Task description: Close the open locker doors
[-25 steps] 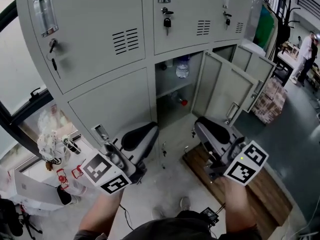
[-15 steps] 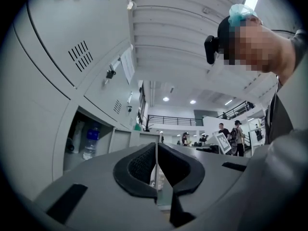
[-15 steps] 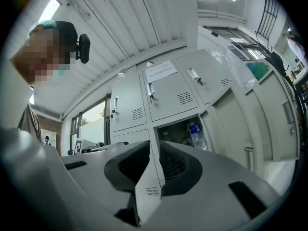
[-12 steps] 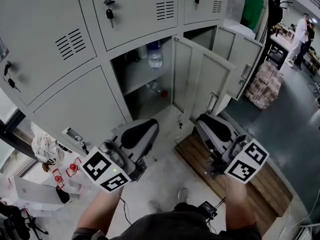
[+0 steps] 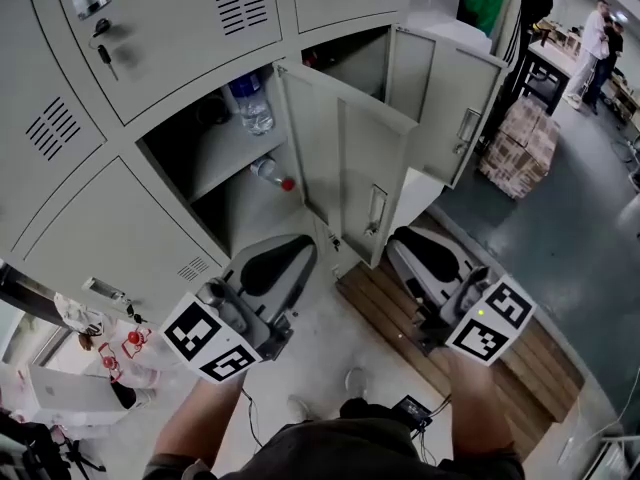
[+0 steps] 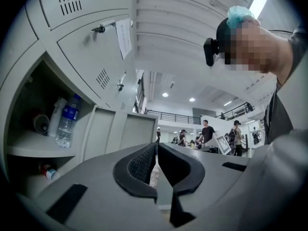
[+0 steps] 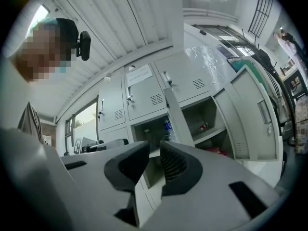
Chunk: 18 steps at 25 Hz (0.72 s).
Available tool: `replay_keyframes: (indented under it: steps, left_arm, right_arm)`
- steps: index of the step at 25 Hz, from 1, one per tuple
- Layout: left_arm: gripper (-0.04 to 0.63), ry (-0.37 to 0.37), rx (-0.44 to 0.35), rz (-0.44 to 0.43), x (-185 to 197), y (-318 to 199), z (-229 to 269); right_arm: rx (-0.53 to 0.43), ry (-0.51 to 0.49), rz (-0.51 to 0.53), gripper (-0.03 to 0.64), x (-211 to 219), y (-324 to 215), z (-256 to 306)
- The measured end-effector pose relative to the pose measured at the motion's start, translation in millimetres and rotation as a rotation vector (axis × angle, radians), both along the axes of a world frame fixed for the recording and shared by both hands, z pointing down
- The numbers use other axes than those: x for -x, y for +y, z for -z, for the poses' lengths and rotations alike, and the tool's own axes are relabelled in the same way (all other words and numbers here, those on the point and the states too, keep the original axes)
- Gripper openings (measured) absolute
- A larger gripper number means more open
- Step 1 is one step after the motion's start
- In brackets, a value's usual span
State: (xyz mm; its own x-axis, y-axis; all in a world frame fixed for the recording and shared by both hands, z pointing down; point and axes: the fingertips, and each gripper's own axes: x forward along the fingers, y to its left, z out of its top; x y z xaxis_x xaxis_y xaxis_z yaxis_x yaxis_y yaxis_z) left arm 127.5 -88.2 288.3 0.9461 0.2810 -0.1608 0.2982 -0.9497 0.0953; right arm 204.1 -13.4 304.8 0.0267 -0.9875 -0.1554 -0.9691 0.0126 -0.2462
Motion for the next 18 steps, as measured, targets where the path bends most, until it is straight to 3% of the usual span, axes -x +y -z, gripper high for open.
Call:
replay_keyframes:
  steps: [7,18]
  left_arm:
    - [0.011,-0.028,0.005,-0.006,-37,13,-14]
    - [0.011,-0.095,0.009,0.051,-69,3,-37]
  right_arm:
    - [0.022,-0.011,0.025,0.031,-36,7,-21]
    - [0.006,-0.036,0.158,0.086,-66,-13,-45]
